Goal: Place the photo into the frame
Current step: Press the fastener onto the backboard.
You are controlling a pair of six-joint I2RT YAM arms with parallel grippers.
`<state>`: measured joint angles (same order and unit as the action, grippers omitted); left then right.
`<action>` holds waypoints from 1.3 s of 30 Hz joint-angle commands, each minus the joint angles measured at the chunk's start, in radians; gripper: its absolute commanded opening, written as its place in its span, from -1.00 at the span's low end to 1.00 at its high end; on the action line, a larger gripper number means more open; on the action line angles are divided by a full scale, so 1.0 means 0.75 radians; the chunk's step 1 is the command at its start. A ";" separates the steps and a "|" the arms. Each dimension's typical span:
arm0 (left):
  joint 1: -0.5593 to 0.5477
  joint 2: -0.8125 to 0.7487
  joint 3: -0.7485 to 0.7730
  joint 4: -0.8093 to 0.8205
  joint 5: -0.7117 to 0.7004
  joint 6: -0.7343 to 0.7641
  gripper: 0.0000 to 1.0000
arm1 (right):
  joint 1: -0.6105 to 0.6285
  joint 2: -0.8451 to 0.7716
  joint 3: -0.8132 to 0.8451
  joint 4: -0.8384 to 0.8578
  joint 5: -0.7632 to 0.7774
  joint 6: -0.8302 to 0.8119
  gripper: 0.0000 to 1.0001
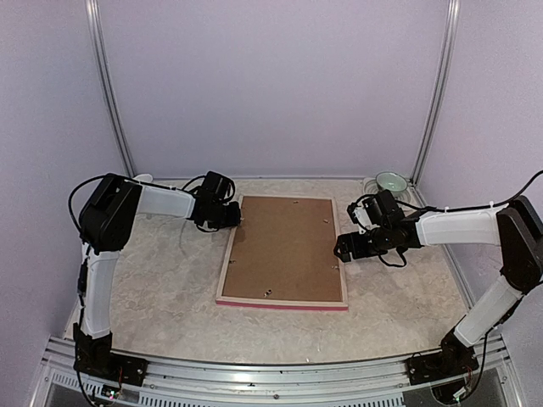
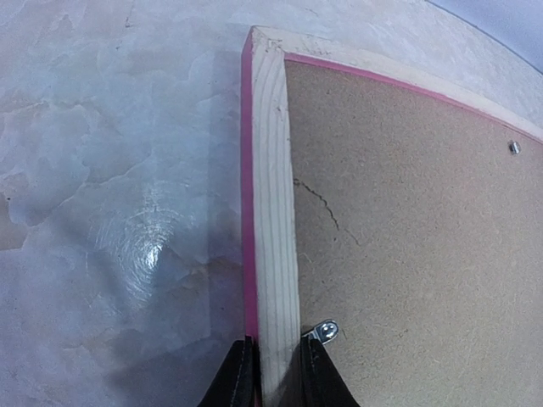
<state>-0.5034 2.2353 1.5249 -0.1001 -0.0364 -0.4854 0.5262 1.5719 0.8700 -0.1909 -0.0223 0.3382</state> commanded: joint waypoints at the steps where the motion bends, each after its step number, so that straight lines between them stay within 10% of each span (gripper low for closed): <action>1: 0.006 0.002 -0.069 -0.114 -0.005 -0.018 -0.78 | -0.014 0.001 0.000 -0.001 0.002 0.005 0.89; 6: 0.006 -0.008 -0.079 -0.112 -0.002 -0.037 -0.88 | -0.014 0.003 0.009 -0.005 -0.001 0.003 0.89; 11: 0.002 -0.051 -0.127 -0.054 0.018 -0.056 -0.35 | -0.014 0.003 0.011 -0.008 -0.003 0.005 0.89; 17: -0.016 -0.049 -0.090 -0.080 -0.015 -0.029 -0.27 | -0.014 0.010 0.014 -0.008 -0.003 0.003 0.89; 39: -0.029 0.064 -0.013 -0.131 -0.116 0.003 -0.74 | -0.014 0.260 0.158 0.052 0.149 0.019 0.73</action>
<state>-0.5301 2.2200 1.5204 -0.1429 -0.1127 -0.4946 0.5259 1.7275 0.9298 -0.1860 0.0624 0.3424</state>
